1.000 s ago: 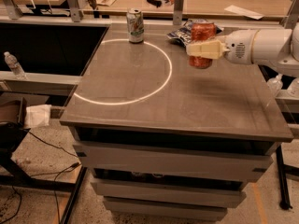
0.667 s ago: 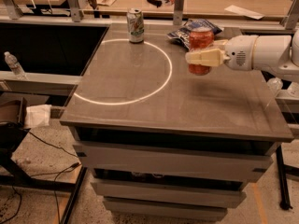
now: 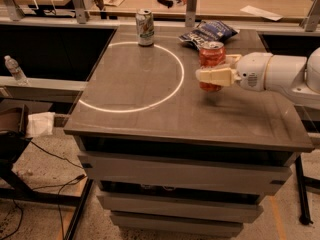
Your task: Place coke can upright
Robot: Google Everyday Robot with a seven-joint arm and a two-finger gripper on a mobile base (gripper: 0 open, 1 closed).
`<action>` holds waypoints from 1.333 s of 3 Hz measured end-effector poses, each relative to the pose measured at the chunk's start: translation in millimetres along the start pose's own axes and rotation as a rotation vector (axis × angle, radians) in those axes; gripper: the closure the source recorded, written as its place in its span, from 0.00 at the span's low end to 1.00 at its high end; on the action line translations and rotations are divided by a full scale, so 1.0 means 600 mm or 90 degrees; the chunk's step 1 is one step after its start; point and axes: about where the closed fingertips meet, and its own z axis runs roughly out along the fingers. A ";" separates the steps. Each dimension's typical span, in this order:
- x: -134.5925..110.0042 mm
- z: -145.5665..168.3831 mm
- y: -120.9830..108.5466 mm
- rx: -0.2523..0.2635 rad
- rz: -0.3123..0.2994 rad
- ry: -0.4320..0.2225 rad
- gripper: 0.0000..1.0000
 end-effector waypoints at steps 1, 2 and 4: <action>0.018 0.003 0.002 0.014 0.003 -0.017 1.00; 0.029 0.002 -0.004 0.030 0.000 -0.036 1.00; 0.048 -0.006 0.000 0.074 -0.014 -0.035 0.82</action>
Offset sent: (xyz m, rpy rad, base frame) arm 0.0009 -0.0162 -0.0251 0.0554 -0.0762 -0.0829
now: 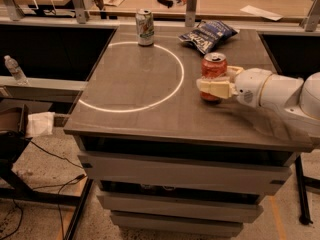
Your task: Place coke can upright
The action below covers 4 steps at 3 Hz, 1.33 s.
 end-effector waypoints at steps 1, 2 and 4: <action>0.003 -0.004 0.003 0.013 -0.003 0.001 0.59; 0.006 -0.009 0.004 0.018 -0.004 0.008 0.36; 0.010 -0.014 0.012 0.006 -0.010 0.038 0.00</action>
Offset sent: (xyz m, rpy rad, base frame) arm -0.0086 -0.0111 -0.0045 -0.0291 0.0066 -0.0482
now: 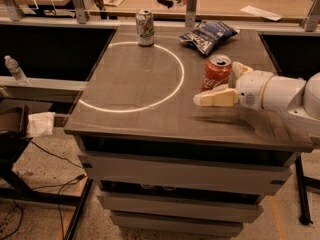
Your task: Place coke can upright
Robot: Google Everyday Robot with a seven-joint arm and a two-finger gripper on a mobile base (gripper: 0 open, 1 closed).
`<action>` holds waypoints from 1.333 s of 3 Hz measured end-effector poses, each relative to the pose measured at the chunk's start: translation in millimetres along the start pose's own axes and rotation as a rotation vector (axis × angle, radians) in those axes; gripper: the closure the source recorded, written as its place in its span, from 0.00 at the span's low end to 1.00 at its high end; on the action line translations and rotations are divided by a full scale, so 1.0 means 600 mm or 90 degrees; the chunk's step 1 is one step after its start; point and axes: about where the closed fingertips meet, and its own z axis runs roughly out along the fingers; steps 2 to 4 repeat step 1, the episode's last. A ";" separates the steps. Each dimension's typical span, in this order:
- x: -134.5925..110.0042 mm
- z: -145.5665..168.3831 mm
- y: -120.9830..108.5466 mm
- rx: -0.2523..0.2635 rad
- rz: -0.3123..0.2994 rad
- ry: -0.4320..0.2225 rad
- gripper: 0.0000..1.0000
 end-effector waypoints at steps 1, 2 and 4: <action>0.000 0.000 0.000 -0.001 0.000 0.001 0.00; 0.000 0.000 0.000 -0.001 0.000 0.001 0.00; 0.000 0.000 0.000 -0.001 0.000 0.001 0.00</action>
Offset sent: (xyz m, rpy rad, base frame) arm 0.0000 0.0000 0.0000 0.0000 0.0000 0.0000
